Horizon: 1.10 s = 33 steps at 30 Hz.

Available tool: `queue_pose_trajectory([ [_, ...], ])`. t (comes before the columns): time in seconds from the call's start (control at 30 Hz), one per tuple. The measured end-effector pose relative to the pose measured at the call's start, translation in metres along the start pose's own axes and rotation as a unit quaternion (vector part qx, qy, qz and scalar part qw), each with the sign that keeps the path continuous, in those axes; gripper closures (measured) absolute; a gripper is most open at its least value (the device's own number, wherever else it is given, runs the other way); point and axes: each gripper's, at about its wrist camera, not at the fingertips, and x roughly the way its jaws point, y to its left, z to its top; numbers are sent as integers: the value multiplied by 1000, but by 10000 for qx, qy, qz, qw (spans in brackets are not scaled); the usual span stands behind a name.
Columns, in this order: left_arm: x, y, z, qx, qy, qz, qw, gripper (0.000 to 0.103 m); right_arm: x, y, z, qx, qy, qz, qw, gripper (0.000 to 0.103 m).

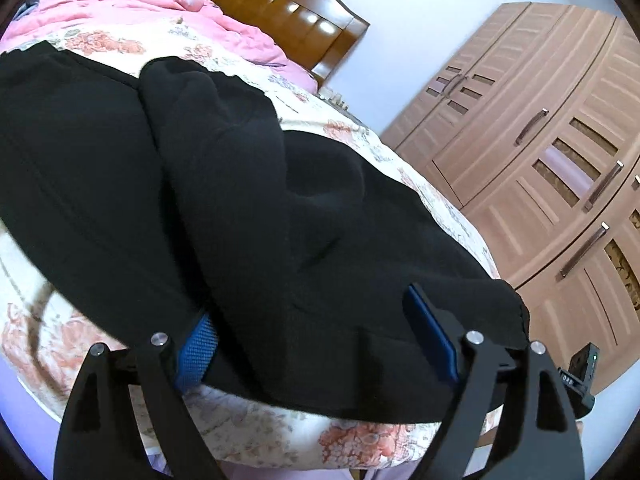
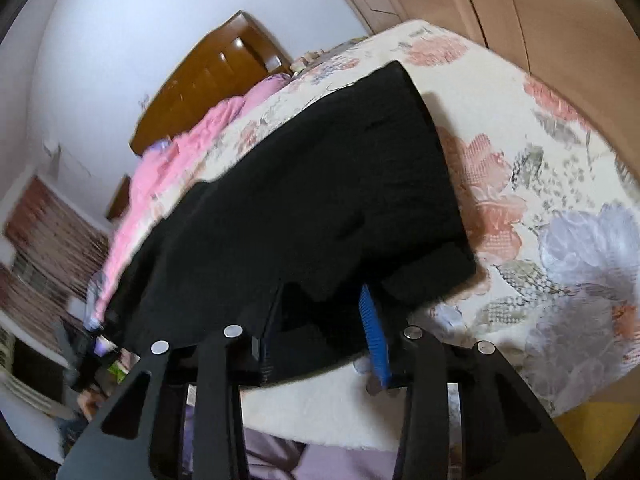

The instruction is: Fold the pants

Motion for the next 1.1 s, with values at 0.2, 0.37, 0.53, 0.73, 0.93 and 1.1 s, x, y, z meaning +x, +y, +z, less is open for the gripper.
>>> queue_pose_trajectory([
  [0.2,0,-7,7,241,-6,-33,9997,95,-22,20,16,-264,-658,248,9972,96],
  [0.37,-44,-32,33,587,-573,-357,9960,95,-52,31,12,-411,-784,506,9948,96],
  [0.53,-30,-8,2,494,-29,-6,9988,95,-18,-17,-16,-5,-118,112,9999,96],
  [0.73,-10,10,-19,255,185,202,9993,95,-31,0,-10,-317,-331,218,9987,96],
  [0.93,-24,-9,-17,617,-142,403,9972,95,-11,-11,-13,-289,-112,41,9995,96],
  [1.1,-10,12,-28,311,60,381,9988,94,-13,-14,-17,-186,-61,130,9997,98],
])
